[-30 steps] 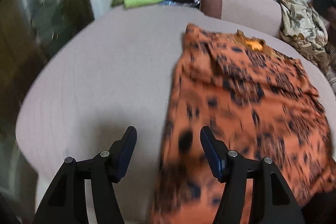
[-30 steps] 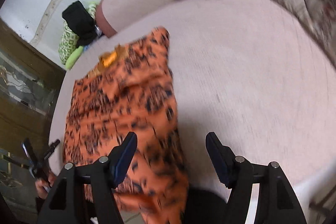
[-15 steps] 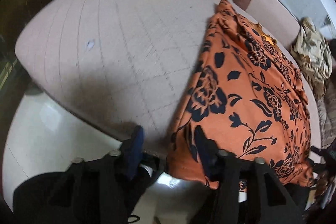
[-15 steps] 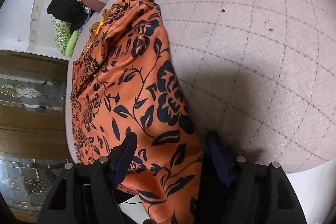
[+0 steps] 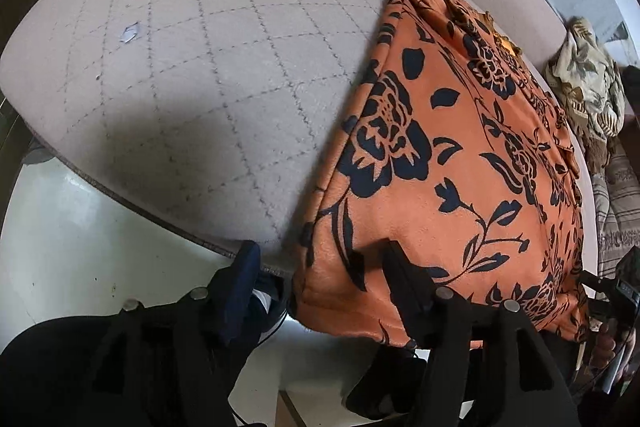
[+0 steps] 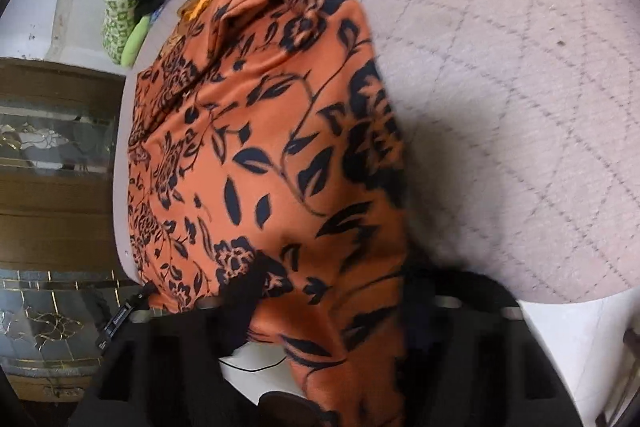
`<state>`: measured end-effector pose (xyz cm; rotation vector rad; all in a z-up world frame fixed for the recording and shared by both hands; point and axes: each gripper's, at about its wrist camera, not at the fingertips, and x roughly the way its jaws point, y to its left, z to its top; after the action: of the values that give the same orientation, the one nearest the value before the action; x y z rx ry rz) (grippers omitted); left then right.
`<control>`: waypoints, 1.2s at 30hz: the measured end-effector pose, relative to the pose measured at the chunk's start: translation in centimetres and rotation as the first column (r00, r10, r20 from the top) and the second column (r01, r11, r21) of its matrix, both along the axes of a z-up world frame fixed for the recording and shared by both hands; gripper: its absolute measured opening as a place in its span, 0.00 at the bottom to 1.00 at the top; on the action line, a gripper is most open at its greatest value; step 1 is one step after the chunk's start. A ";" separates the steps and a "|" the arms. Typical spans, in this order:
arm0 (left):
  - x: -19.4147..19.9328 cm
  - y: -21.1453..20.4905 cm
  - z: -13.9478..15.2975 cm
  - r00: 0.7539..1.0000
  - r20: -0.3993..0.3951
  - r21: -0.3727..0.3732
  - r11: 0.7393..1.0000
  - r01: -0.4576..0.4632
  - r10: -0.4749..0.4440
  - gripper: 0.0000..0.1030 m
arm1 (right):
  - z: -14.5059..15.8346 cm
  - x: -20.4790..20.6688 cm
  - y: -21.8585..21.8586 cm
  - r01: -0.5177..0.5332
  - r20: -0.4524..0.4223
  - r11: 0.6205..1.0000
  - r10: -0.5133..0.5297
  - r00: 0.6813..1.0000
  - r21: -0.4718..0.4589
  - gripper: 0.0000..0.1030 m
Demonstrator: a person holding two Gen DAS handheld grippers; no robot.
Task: Fold small clothes
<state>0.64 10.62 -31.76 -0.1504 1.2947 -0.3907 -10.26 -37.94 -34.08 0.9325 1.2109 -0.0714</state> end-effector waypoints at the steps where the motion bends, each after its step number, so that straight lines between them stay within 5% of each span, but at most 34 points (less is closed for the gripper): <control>1: 0.0 0.1 0.0 1.000 -0.002 -0.008 1.000 -0.001 0.001 0.54 | 0.2 -0.1 0.2 -0.009 0.008 1.000 0.009 1.000 -0.015 0.64; 2: 0.1 0.0 0.0 1.000 -0.004 -0.014 1.000 -0.005 0.005 0.47 | 0.4 0.1 0.5 -0.022 0.018 0.999 0.022 1.000 -0.029 0.62; 4: 0.1 0.3 0.2 1.000 -0.010 -0.033 0.999 -0.001 0.001 0.36 | 0.8 0.7 1.3 -0.070 0.014 0.995 0.071 0.997 -0.067 0.31; 6: 0.1 0.6 0.7 1.000 -0.012 -0.061 0.998 0.018 -0.019 0.10 | 1.2 1.0 1.8 -0.099 -0.005 0.987 0.099 0.995 -0.125 0.19; 7: 0.6 0.3 0.7 0.999 -0.010 -0.068 0.997 0.030 -0.031 0.09 | 1.4 1.2 2.1 -0.110 -0.011 0.984 0.110 0.994 -0.142 0.11; 10: 0.7 -0.2 1.7 0.998 0.012 -0.049 0.997 0.063 -0.062 0.07 | 2.9 1.2 2.2 -0.110 0.034 0.985 0.116 0.993 -0.132 0.09; 17: 1.5 1.2 5.2 0.996 0.026 -0.190 0.978 0.090 -0.087 0.07 | 9.4 1.3 1.9 -0.086 0.264 0.994 0.102 0.959 -0.073 0.09; 23: 5.1 0.3 10.6 0.990 0.087 -0.291 0.948 0.129 -0.108 0.07 | 11.5 2.4 -0.1 -0.055 0.353 0.998 0.047 0.934 0.013 0.09; 31: 15.4 -6.3 14.3 0.983 0.132 -0.289 0.943 0.164 -0.130 0.07 | 10.4 8.4 -5.6 0.084 0.428 0.982 -0.149 0.891 0.167 0.09; 36: 24.2 -11.9 13.0 0.984 0.123 -0.256 0.954 0.156 -0.128 0.07 | 6.7 14.0 -12.8 0.261 0.411 0.909 -0.384 0.827 0.325 0.09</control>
<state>24.82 -1.29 -18.77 -0.2591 1.1481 -0.6871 3.76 -50.77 -27.42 1.2949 0.6069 0.0401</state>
